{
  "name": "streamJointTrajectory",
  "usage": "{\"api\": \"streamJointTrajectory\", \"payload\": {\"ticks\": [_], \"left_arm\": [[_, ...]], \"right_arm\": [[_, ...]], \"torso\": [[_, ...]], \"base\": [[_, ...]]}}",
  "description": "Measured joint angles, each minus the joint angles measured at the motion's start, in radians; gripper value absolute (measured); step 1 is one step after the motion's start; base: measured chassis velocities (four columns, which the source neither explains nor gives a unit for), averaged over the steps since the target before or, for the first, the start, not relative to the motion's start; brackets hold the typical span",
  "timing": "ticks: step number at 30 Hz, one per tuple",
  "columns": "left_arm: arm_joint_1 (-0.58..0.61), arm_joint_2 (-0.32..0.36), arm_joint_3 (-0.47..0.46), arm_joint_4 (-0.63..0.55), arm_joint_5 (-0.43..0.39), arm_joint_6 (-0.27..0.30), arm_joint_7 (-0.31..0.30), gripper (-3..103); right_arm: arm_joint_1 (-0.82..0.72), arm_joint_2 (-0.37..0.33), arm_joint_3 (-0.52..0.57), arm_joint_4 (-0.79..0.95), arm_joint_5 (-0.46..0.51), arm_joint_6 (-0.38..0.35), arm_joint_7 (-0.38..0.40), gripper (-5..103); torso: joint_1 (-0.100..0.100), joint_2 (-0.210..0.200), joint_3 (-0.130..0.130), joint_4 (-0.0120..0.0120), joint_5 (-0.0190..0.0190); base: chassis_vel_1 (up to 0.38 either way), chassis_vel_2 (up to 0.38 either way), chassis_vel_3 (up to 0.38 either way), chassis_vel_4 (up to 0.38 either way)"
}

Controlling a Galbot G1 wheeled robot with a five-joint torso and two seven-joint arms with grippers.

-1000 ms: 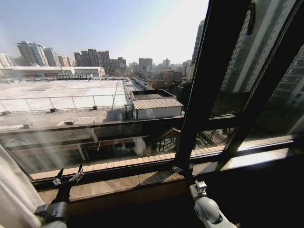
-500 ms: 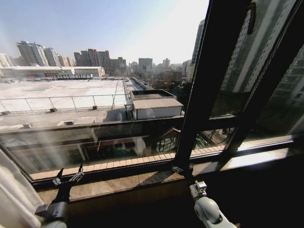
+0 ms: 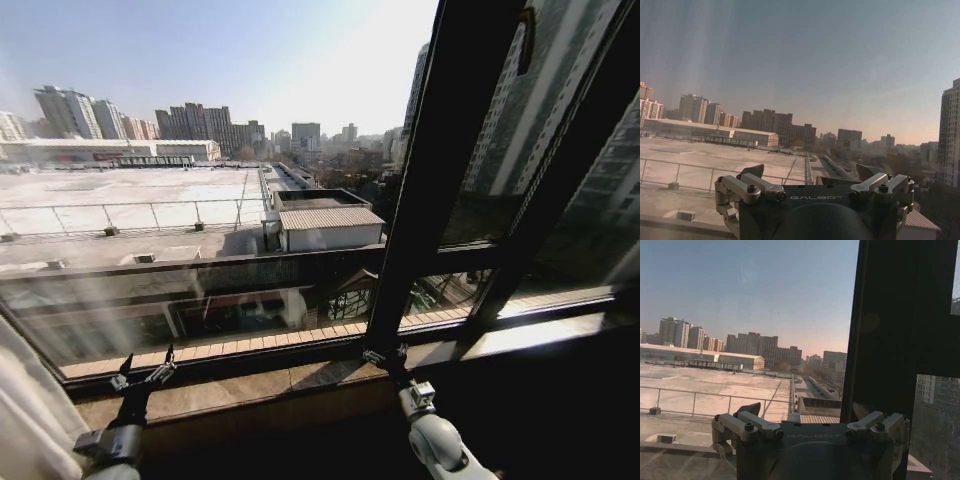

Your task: Open the curtains by pulling them apart, changing their state from closed to fully open.

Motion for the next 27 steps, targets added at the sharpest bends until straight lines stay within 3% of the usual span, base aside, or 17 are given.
{"api": "streamJointTrajectory", "payload": {"ticks": [9, 27], "left_arm": [[0.000, 0.000, 0.000, 0.000, 0.000, 0.000, 0.000, 100], [0.000, 0.000, 0.000, 0.000, 0.000, 0.001, 0.000, 100]], "right_arm": [[0.000, 0.000, 0.000, 0.000, 0.000, 0.000, 0.000, 100], [0.000, 0.000, 0.000, 0.000, 0.000, 0.000, 0.000, 100]], "torso": [[0.000, 0.000, 0.000, 0.0000, 0.0003], [0.000, 0.000, 0.000, -0.0001, 0.0001]], "base": [[-0.208, -0.221, 0.217, 0.217], [-0.344, -0.343, 0.339, 0.351]]}}
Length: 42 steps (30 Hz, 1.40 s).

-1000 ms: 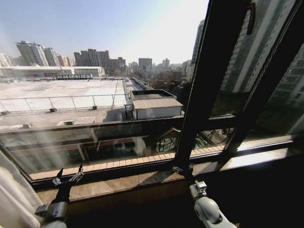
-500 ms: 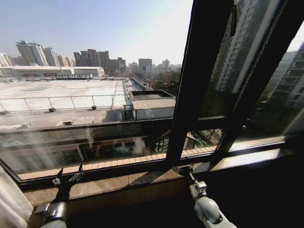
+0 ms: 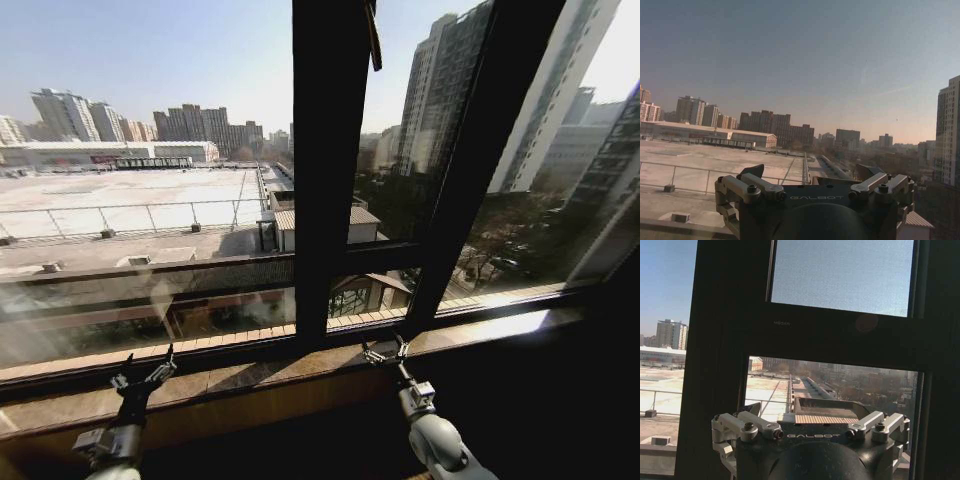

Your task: Open the curtains by pulling them apart, changing their state from closed to fully open.

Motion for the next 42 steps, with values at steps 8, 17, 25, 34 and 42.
{"api": "streamJointTrajectory", "payload": {"ticks": [8, 17, 25, 34, 42], "left_arm": [[0.000, 0.000, 0.000, 0.000, 0.000, 0.000, 0.000, 100], [0.000, 0.000, 0.000, 0.000, 0.000, 0.000, 0.000, 100], [0.000, 0.000, 0.000, 0.000, 0.000, 0.000, 0.000, 100], [0.000, 0.000, 0.000, 0.000, 0.000, 0.000, 0.000, 100], [0.000, 0.000, 0.000, 0.000, 0.000, 0.000, 0.000, 100]], "right_arm": [[0.000, 0.000, 0.000, 0.000, 0.000, 0.000, 0.000, 100], [0.000, 0.000, 0.000, 0.000, 0.000, 0.000, 0.000, 100], [0.000, 0.000, 0.000, 0.000, 0.000, 0.000, 0.000, 100], [0.000, 0.000, 0.000, 0.000, 0.000, 0.000, 0.000, 100], [0.000, 0.000, 0.000, 0.000, 0.000, 0.000, 0.000, 100]], "torso": [[0.000, 0.000, 0.000, 0.0001, -0.0006], [0.000, 0.000, 0.000, 0.0001, 0.0001], [0.000, 0.000, 0.000, 0.0000, -0.0002], [0.000, 0.000, 0.000, 0.0000, -0.0001], [0.000, 0.000, 0.000, -0.0001, -0.0003]], "base": [[-0.355, -0.355, 0.344, 0.361], [-0.355, -0.345, 0.354, 0.355], [-0.355, -0.360, 0.354, 0.357], [-0.351, -0.353, 0.364, 0.339], [-0.325, -0.327, 0.324, 0.332]]}}
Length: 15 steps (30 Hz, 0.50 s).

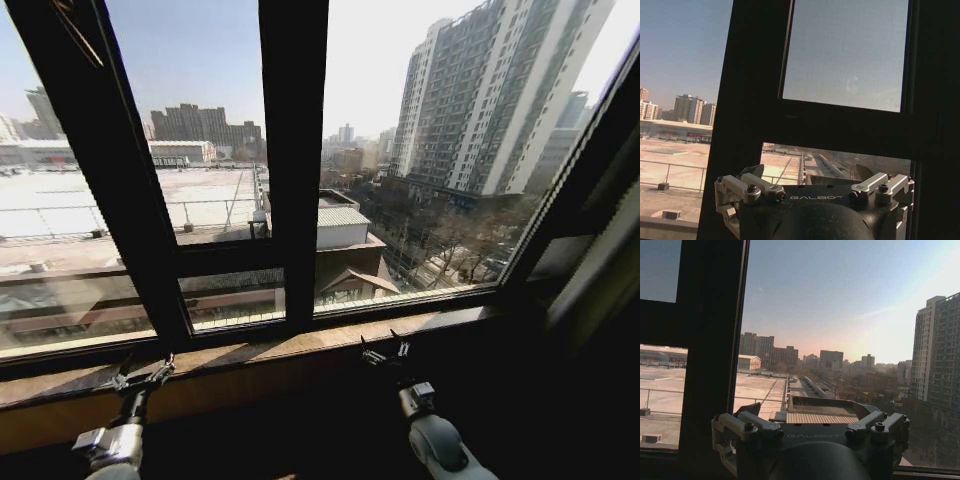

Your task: Open the curtains by pulling them apart, changing their state from closed to fully open.

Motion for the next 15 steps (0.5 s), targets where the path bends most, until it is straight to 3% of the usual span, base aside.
{"api": "streamJointTrajectory", "payload": {"ticks": [7, 12, 15], "left_arm": [[0.000, 0.000, 0.000, 0.000, 0.000, 0.000, 0.000, 100], [0.000, 0.000, 0.000, 0.000, 0.000, 0.000, 0.000, 100], [0.000, 0.000, -0.001, 0.000, 0.000, 0.000, -0.001, 100]], "right_arm": [[0.000, 0.000, 0.000, 0.000, 0.000, 0.000, 0.000, 100], [0.000, 0.000, 0.000, 0.000, 0.000, 0.000, 0.000, 100], [0.000, 0.000, 0.000, 0.000, 0.000, 0.000, 0.000, 100]], "torso": [[0.000, 0.000, 0.000, 0.0000, 0.0007], [0.000, 0.000, 0.000, 0.0003, -0.0011], [0.000, 0.000, 0.000, 0.0004, -0.0002]], "base": [[-0.098, -0.123, 0.144, 0.146], [0.016, 0.002, -0.008, -0.003], [0.108, 0.005, -0.104, 0.009]]}}
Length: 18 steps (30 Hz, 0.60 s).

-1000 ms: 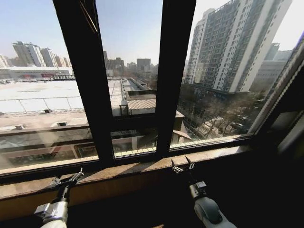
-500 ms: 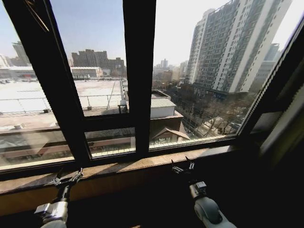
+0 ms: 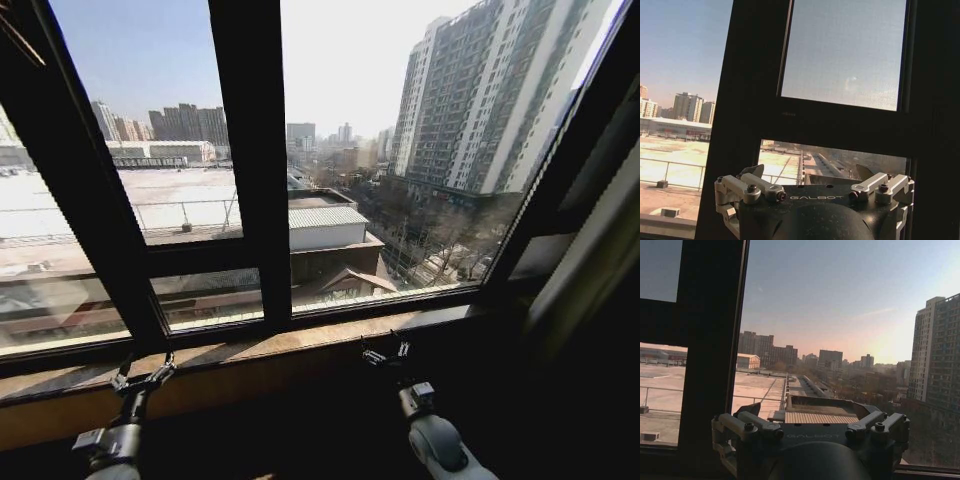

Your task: Open the curtains by pulling them apart, changing their state from closed to fully open.

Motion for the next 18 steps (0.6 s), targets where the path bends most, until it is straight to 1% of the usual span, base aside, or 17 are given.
{"api": "streamJointTrajectory", "payload": {"ticks": [3, 7, 12, 18], "left_arm": [[0.000, 0.000, 0.000, 0.000, 0.000, 0.000, 0.000, 100], [0.000, 0.000, 0.000, 0.000, 0.000, 0.000, 0.000, 100], [0.000, 0.000, 0.000, 0.000, 0.000, 0.000, 0.000, 100], [0.000, 0.000, 0.001, 0.000, 0.000, 0.000, 0.001, 100]], "right_arm": [[0.000, 0.000, 0.000, 0.000, 0.000, 0.000, 0.000, 100], [0.000, 0.000, 0.000, 0.000, 0.000, 0.000, 0.000, 100], [0.000, 0.000, 0.000, 0.000, 0.000, 0.000, 0.000, 100], [0.000, 0.000, 0.000, 0.000, 0.000, 0.000, 0.000, 100]], "torso": [[0.000, 0.000, 0.000, -0.0002, 0.0003], [0.000, 0.000, 0.000, -0.0002, 0.0004], [0.000, 0.000, 0.000, -0.0001, 0.0004], [0.000, 0.000, 0.000, -0.0002, 0.0005]], "base": [[0.098, -0.067, -0.106, 0.071], [0.116, -0.167, -0.128, 0.162], [0.181, -0.232, -0.168, 0.259], [0.244, -0.348, -0.261, 0.355]]}}
